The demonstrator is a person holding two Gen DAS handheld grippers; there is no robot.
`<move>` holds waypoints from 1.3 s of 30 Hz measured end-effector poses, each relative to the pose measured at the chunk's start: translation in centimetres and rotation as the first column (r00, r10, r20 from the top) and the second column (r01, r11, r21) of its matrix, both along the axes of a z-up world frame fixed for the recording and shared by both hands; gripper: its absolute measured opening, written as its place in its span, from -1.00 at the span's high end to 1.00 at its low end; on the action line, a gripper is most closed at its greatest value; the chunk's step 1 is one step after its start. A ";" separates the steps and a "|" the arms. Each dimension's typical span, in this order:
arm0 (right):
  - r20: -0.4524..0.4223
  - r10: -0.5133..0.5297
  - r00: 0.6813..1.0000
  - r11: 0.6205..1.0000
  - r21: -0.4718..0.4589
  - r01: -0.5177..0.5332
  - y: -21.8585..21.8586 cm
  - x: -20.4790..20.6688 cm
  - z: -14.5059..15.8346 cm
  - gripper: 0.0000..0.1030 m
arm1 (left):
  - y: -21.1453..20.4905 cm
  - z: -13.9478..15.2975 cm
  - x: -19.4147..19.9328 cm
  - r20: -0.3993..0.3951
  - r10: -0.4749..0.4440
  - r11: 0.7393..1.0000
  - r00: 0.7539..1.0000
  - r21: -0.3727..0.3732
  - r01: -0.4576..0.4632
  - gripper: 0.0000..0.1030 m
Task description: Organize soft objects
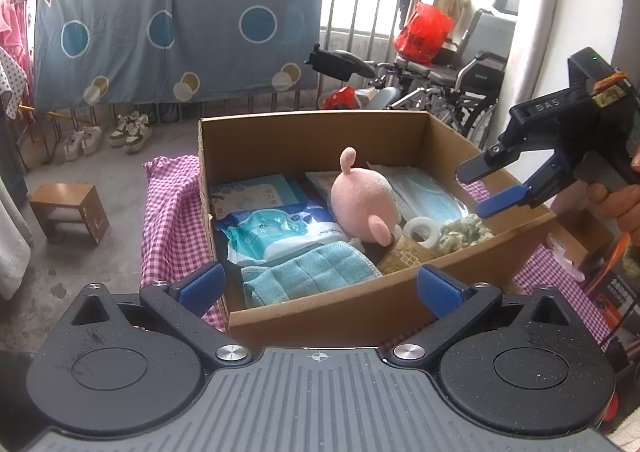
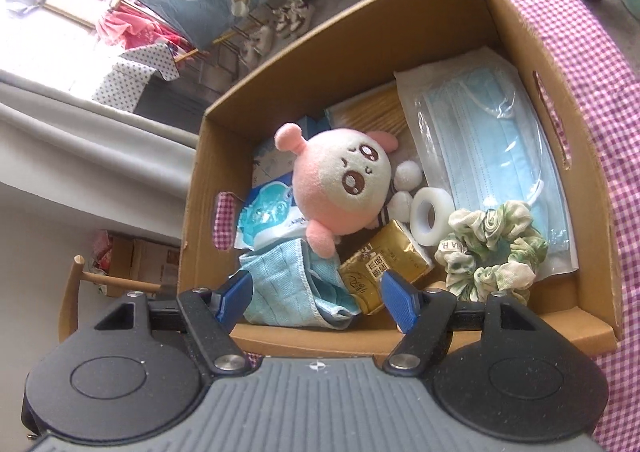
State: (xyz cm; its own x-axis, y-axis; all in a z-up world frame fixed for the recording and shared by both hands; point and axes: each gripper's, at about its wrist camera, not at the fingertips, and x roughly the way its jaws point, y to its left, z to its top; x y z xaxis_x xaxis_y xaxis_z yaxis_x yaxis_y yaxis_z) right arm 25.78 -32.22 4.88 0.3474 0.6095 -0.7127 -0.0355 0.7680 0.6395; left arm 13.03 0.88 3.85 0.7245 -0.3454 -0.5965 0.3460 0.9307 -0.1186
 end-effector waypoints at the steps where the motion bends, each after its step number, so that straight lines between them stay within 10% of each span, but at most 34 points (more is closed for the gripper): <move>1: 0.043 -0.008 0.999 1.000 0.015 0.007 -0.3 -1.0 0.7 -0.51 | -0.2 0.1 -0.1 -0.003 0.002 1.000 1.000 0.003 -0.002 -0.99; 11: 0.384 -0.222 0.896 0.975 0.084 0.206 -2.7 -11.3 4.6 -1.00 | -3.5 2.6 -1.1 0.003 0.003 1.000 1.000 0.020 -0.003 -1.00; 20: 0.575 -0.214 0.790 0.926 -0.139 0.351 -1.0 -16.5 5.6 -1.00 | -7.2 4.6 -1.8 0.092 0.139 0.984 0.986 0.101 -0.148 -1.00; 28: 0.659 -0.195 0.726 0.854 -0.251 0.457 -0.2 -16.6 6.0 -1.00 | -9.7 3.9 -1.1 0.016 0.181 0.975 0.983 0.127 -0.182 -1.00; 39: 0.541 -0.101 0.835 0.838 -0.405 0.365 2.5 -13.9 3.0 -1.00 | -9.8 1.9 0.2 -0.125 0.321 0.941 0.939 0.157 -0.301 -0.99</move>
State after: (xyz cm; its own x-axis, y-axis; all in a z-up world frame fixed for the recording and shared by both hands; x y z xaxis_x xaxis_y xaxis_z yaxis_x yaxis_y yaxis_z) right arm 11.85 -29.67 7.90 0.8062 0.0940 -0.5841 -0.0135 0.9899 0.1408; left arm 13.19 -8.94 5.78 0.6839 -0.0270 -0.7291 0.0250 0.9996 -0.0137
